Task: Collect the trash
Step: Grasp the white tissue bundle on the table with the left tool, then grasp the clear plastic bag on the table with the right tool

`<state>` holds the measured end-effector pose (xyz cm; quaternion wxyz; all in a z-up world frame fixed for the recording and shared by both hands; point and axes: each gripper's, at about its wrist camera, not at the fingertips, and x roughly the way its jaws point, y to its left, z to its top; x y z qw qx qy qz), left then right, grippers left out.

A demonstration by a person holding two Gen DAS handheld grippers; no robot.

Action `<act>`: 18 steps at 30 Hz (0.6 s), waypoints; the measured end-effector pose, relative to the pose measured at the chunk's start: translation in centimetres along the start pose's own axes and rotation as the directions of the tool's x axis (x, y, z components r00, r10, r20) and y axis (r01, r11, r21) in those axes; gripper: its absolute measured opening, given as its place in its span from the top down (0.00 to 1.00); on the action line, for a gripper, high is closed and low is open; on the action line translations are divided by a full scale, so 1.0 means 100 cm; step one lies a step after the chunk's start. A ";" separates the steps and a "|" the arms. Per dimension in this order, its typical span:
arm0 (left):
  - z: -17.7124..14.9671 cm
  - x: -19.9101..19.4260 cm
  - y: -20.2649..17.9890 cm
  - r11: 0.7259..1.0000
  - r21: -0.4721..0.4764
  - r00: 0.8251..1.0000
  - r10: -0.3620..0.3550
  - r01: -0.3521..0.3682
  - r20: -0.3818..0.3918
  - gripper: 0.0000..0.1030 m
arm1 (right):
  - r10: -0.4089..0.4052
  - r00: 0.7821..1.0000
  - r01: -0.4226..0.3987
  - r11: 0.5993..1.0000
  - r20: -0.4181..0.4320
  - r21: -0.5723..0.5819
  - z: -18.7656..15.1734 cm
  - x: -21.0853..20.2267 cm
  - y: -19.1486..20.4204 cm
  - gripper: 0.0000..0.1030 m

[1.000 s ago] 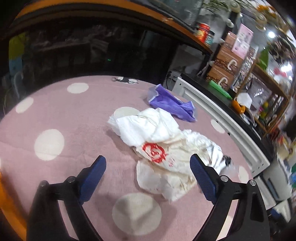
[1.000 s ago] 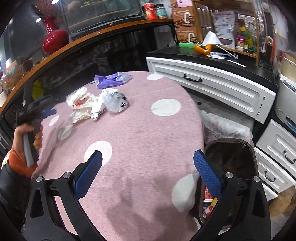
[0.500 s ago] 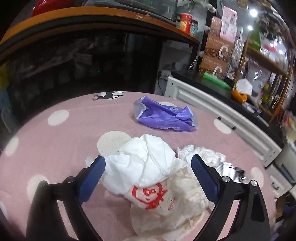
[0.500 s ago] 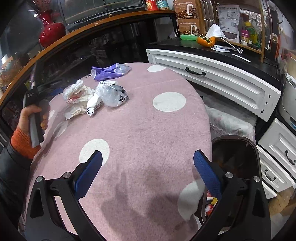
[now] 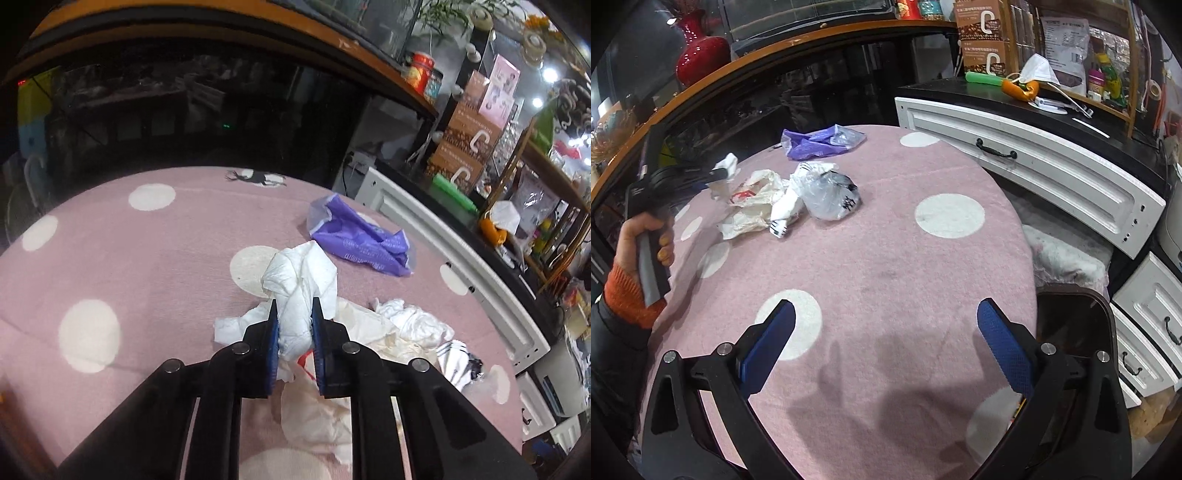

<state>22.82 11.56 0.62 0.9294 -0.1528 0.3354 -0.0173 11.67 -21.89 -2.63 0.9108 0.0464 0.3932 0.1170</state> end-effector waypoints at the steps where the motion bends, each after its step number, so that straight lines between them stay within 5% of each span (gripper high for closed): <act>1: -0.001 -0.008 -0.001 1.000 -0.002 1.000 -0.004 0.004 0.013 0.85 | 0.005 1.000 -0.005 1.000 0.003 -0.005 0.002 0.001 0.002 0.06; 14: -0.059 -0.073 -0.047 0.976 0.175 0.991 -0.134 0.126 0.030 0.85 | 0.072 0.997 -0.069 0.992 0.017 -0.109 0.037 0.026 0.043 0.06; 18: -0.075 -0.082 -0.050 0.972 0.205 0.990 -0.127 0.113 0.056 0.85 | 0.077 0.997 -0.078 0.982 -0.011 -0.170 0.051 0.046 0.060 0.06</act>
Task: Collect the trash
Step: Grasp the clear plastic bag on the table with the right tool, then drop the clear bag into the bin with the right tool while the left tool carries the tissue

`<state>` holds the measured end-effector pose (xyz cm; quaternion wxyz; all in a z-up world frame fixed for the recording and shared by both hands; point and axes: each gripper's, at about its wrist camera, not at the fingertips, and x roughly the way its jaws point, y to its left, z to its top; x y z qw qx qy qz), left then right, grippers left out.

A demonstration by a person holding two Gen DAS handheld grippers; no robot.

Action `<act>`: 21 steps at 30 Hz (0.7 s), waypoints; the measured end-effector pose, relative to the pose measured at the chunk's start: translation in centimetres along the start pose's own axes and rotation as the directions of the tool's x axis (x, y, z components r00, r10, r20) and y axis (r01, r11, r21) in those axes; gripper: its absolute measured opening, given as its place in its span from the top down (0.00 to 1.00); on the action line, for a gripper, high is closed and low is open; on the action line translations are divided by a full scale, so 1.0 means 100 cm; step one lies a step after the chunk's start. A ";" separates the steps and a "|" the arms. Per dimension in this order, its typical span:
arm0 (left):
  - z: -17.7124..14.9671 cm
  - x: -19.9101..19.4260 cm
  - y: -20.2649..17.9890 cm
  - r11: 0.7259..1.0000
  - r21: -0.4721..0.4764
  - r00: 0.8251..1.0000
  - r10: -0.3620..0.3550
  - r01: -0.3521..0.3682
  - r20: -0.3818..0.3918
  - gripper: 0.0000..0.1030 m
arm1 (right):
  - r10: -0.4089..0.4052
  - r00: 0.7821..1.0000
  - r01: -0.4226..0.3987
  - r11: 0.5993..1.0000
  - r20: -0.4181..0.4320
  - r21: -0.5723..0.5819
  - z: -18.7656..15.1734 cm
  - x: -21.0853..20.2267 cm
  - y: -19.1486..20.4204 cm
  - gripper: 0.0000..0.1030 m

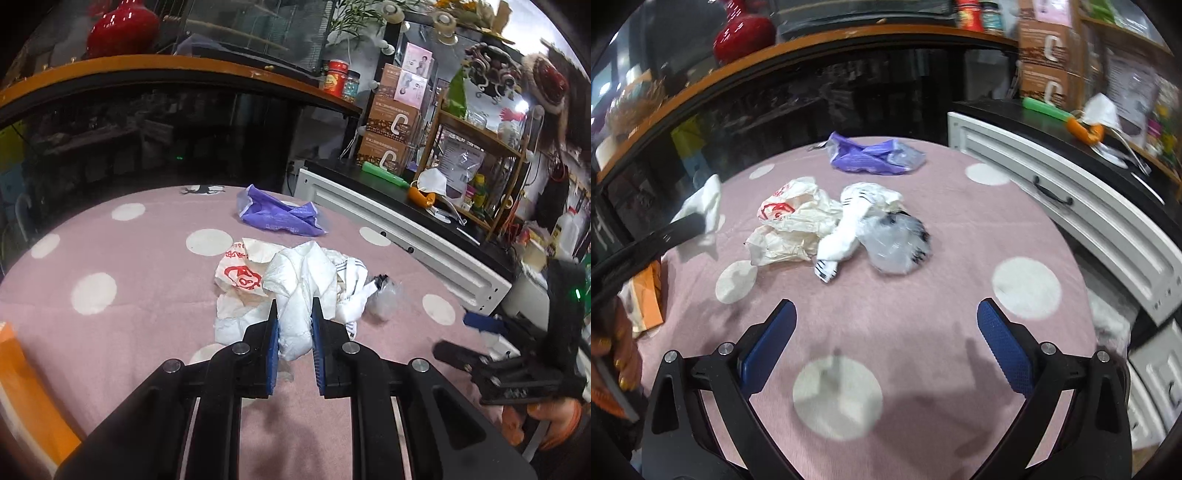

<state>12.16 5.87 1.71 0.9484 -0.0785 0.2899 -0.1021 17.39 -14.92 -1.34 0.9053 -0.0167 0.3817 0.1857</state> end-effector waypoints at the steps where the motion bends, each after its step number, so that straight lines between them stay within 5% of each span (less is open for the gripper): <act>1: -0.004 0.000 -0.001 1.000 0.012 1.000 0.005 -0.005 0.002 0.85 | -0.005 1.000 0.005 1.000 -0.022 -0.023 0.005 0.010 0.003 0.06; 7: -0.013 0.007 0.000 1.000 0.024 1.000 -0.012 0.012 -0.019 0.85 | -0.104 0.991 0.096 0.990 -0.078 -0.100 0.027 0.053 0.002 0.10; 12: -0.019 0.009 0.001 0.999 0.042 0.999 -0.019 0.021 -0.027 0.85 | -0.089 0.989 0.078 0.993 -0.119 -0.089 0.037 0.077 -0.006 0.18; 16: -0.022 0.012 0.001 0.999 0.049 0.999 -0.019 0.021 -0.047 0.85 | -0.099 0.988 0.086 0.990 -0.120 -0.112 0.039 0.086 -0.001 0.49; 21: -0.025 0.012 0.001 0.999 0.046 0.998 -0.017 0.020 -0.060 0.85 | -0.108 0.990 0.097 0.988 -0.089 -0.117 0.032 0.073 0.001 0.59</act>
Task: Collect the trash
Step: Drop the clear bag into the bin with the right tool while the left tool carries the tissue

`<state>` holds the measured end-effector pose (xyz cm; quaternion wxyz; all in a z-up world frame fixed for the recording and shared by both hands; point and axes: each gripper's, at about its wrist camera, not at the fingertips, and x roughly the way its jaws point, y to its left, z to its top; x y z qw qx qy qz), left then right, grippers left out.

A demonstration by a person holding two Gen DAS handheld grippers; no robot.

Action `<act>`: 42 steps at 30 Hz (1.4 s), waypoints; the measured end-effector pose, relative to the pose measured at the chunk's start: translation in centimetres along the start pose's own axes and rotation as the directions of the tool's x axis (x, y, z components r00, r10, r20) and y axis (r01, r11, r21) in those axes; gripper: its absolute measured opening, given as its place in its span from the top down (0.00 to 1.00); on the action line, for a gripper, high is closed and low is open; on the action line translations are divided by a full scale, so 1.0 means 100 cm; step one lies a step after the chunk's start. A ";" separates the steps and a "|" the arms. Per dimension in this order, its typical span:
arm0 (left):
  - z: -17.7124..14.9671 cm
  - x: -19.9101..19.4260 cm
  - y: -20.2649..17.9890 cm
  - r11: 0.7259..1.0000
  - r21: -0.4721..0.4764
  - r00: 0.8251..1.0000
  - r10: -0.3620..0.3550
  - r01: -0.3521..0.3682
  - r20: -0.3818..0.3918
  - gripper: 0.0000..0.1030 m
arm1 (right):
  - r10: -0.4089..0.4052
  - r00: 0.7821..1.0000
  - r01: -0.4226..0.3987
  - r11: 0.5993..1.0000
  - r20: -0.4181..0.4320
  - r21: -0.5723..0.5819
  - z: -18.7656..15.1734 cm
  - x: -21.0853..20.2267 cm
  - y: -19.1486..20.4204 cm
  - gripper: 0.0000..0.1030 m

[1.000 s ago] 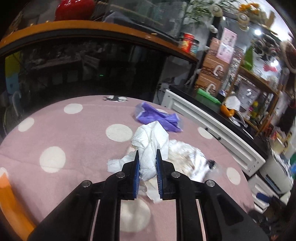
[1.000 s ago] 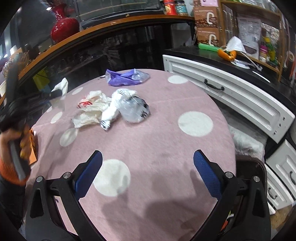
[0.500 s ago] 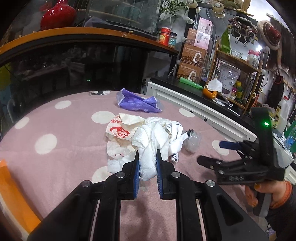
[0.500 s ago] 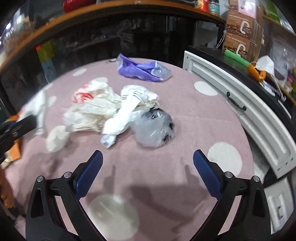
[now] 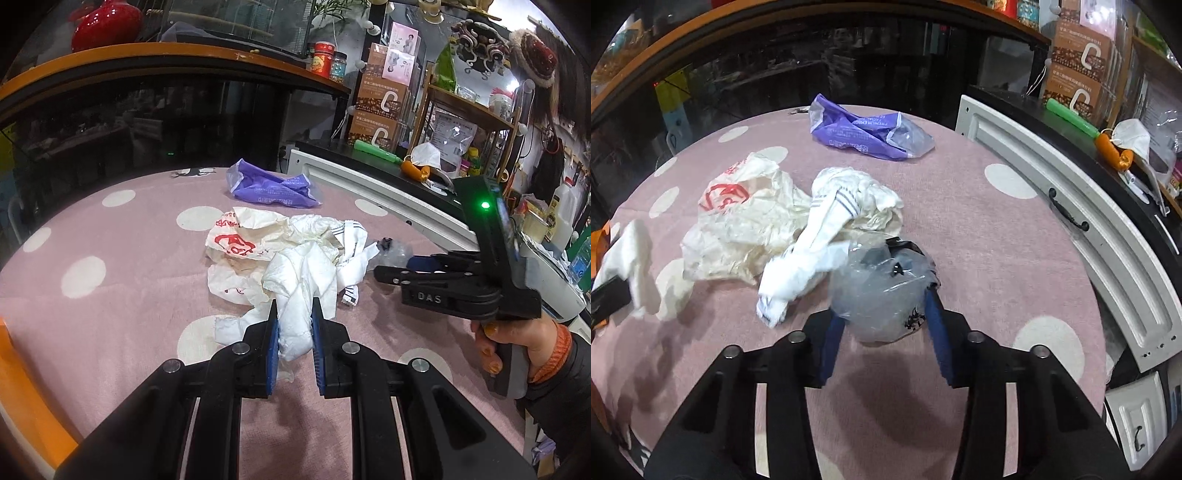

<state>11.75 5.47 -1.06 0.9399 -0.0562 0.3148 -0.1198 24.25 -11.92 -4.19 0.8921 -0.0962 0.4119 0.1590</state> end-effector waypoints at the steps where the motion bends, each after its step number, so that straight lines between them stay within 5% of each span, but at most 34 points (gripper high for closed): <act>1: -0.001 0.000 0.000 1.000 0.001 1.000 -0.001 0.001 -0.002 0.85 | -0.004 1.000 0.004 1.000 0.001 -0.001 -0.004 -0.005 0.000 0.60; 12: -0.008 0.009 -0.016 0.999 0.003 0.998 -0.046 0.046 -0.052 0.85 | -0.041 0.998 0.036 0.996 0.056 0.086 -0.076 -0.082 -0.039 0.63; 23: -0.020 0.009 -0.072 0.988 0.108 0.991 -0.098 0.108 -0.094 0.85 | -0.107 0.990 0.087 0.975 0.091 0.207 -0.151 -0.146 -0.082 0.63; 42: -0.039 0.004 -0.201 0.909 0.272 0.947 -0.282 0.316 -0.156 0.85 | -0.220 0.974 0.180 0.898 0.055 0.402 -0.244 -0.190 -0.144 0.63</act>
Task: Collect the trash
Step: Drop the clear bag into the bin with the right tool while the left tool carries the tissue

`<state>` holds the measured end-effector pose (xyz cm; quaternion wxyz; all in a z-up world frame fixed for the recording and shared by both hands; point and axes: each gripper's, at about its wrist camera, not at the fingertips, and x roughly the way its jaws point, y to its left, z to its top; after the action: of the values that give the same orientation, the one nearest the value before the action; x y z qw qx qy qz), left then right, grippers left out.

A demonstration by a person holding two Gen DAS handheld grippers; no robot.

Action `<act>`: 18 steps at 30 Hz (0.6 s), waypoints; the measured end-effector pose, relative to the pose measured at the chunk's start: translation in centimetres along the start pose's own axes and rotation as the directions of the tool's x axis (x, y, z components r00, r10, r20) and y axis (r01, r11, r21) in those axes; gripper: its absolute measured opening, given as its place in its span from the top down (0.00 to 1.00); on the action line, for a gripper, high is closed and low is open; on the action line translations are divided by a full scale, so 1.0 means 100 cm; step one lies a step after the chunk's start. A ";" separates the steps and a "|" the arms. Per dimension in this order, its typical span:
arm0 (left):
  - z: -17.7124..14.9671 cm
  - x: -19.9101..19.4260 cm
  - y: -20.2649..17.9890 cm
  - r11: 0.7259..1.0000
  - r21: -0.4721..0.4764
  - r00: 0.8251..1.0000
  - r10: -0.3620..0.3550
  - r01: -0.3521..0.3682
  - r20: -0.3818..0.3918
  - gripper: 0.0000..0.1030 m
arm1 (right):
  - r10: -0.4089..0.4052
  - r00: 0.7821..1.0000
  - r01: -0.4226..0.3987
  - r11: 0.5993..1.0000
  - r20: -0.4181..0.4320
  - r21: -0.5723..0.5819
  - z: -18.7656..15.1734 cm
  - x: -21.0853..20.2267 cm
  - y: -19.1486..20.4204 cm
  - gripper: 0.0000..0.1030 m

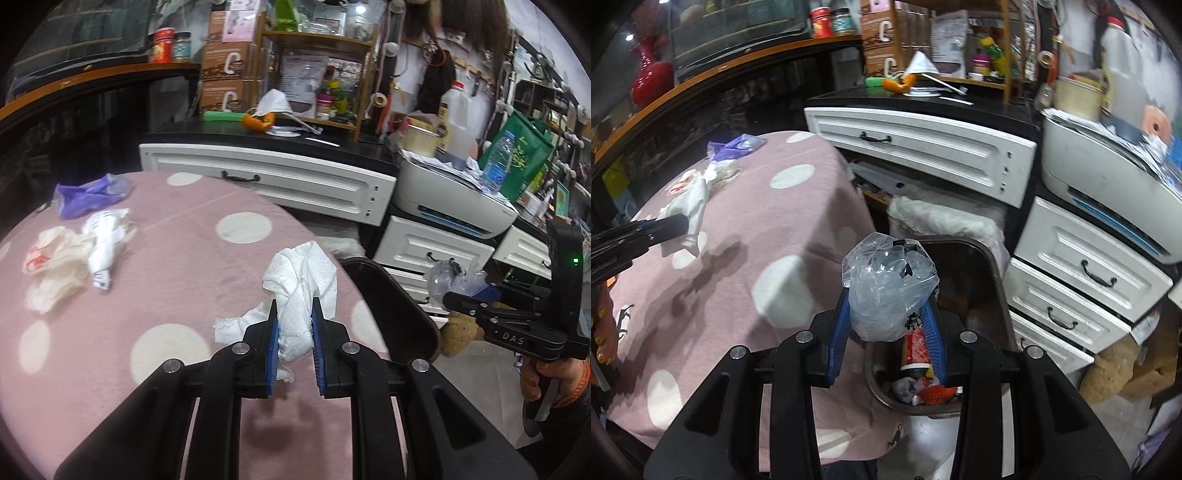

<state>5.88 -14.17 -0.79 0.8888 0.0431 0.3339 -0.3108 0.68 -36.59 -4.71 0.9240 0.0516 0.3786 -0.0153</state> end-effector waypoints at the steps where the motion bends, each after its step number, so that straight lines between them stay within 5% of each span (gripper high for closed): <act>1: 0.001 0.001 -0.004 1.000 0.007 1.000 -0.008 0.008 0.000 0.85 | -0.009 1.000 0.009 1.000 -0.003 0.005 -0.001 0.001 -0.003 0.63; 12: 0.008 0.020 -0.061 0.991 0.068 0.993 -0.116 0.116 -0.015 0.85 | -0.102 0.983 0.118 0.988 -0.151 0.099 -0.021 0.063 -0.049 0.63; 18: 0.008 0.036 -0.084 0.984 0.093 0.987 -0.148 0.152 -0.056 0.85 | -0.077 0.963 0.131 0.971 -0.260 0.199 -0.043 0.104 -0.078 0.58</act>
<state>3.55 -23.08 -1.30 0.8514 0.0684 0.3422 -0.3916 4.59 -43.73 -15.68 0.8558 0.1325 0.4903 -0.0982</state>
